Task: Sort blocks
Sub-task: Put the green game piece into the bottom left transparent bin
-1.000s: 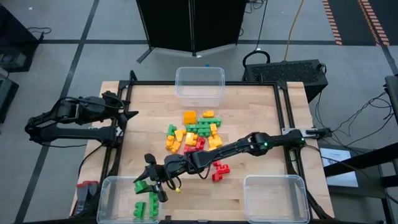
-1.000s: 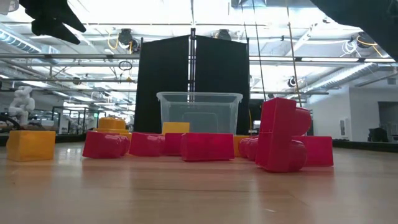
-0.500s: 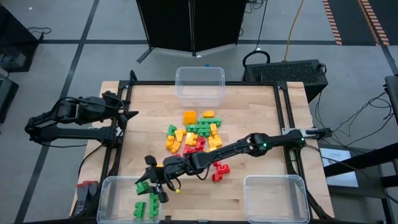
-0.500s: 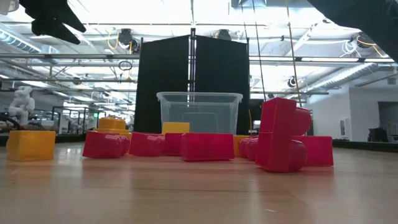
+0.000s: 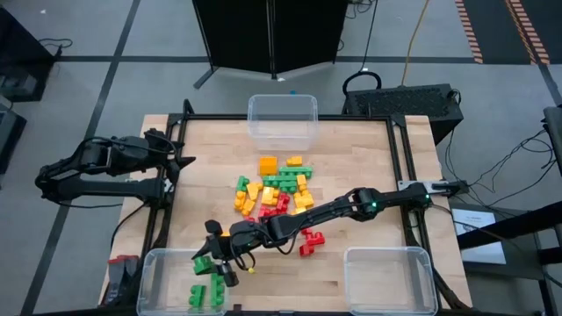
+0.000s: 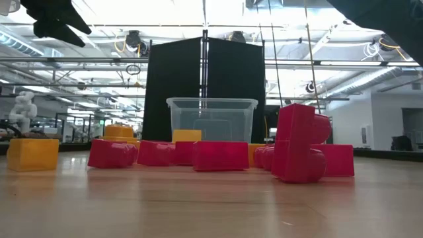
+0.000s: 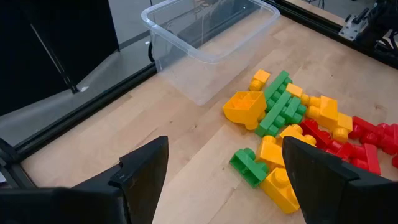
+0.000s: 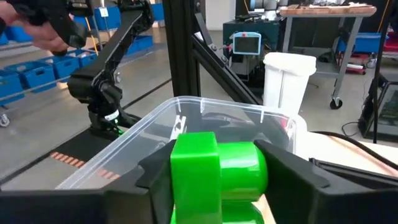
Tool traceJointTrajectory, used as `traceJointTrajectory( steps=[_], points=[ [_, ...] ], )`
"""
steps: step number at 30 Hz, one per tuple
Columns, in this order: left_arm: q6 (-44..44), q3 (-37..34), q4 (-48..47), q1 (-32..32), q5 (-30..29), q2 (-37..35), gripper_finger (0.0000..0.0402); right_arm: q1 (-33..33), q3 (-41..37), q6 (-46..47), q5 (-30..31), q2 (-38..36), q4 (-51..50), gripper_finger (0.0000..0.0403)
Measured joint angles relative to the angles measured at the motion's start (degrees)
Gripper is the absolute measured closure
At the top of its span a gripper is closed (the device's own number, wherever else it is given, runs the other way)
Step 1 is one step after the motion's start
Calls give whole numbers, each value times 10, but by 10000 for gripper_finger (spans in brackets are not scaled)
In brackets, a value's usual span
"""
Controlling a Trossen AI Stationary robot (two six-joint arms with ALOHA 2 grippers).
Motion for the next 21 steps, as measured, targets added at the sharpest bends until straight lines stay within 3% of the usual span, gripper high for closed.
traceJointTrajectory(
  steps=[5, 14, 21],
  points=[
    [-1, 0, 0, 0, 0, 0, 114, 0, 0, 4, 0, 0, -1, 183],
    [-1, 0, 0, 0, 0, 0, 114, 0, 1, 5, 1, -5, -19, 193],
    [-1, 0, 0, 0, 0, 0, 114, -20, 3, 2, 22, -84, -83, 193]
  ],
)
